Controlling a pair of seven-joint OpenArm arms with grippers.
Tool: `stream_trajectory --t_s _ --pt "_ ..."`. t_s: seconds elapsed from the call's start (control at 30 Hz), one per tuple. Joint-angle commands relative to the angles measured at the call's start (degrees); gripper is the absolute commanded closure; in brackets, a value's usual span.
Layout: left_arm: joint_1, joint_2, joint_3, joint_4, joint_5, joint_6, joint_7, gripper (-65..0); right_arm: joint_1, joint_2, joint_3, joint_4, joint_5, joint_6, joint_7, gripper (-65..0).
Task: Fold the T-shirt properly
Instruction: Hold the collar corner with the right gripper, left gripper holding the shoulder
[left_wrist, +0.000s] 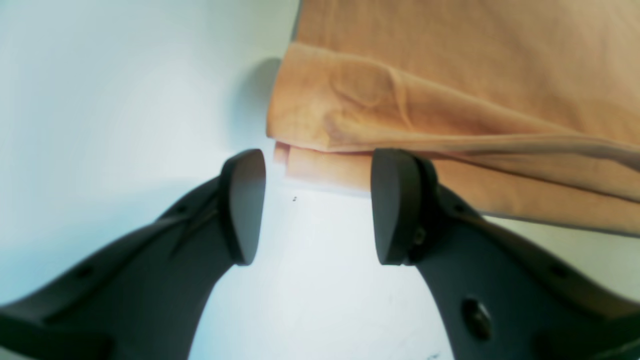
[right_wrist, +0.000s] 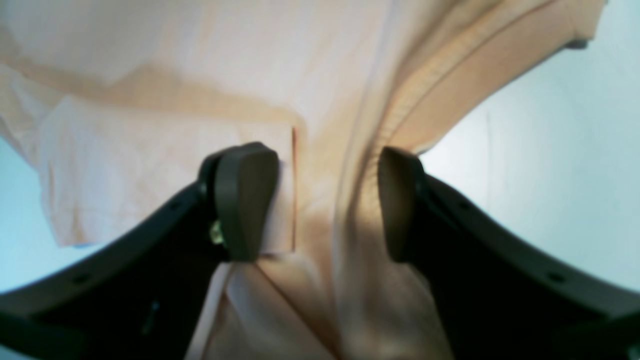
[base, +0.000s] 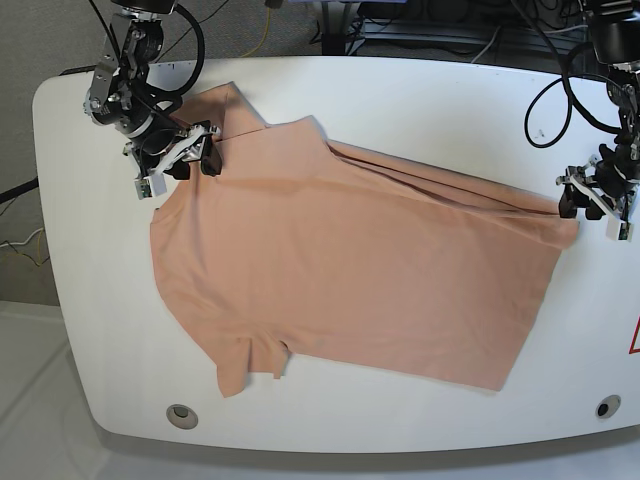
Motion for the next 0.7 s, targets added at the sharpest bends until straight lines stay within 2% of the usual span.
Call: stream_trajectory --t_s 0.0,0.67 --pt "-0.3 -1.3 -0.6 0.1 -0.3 0.2 -1.3 -32.3 -0.3 0.6 0.3 0.6 0.0 0.1 0.4 -34.6" --pt "-0.8 -0.5 -1.4 0.2 0.7 -0.1 -2.3 -32.1 0.0 0.6 0.3 0.9 -0.1 0.1 0.3 -34.5"
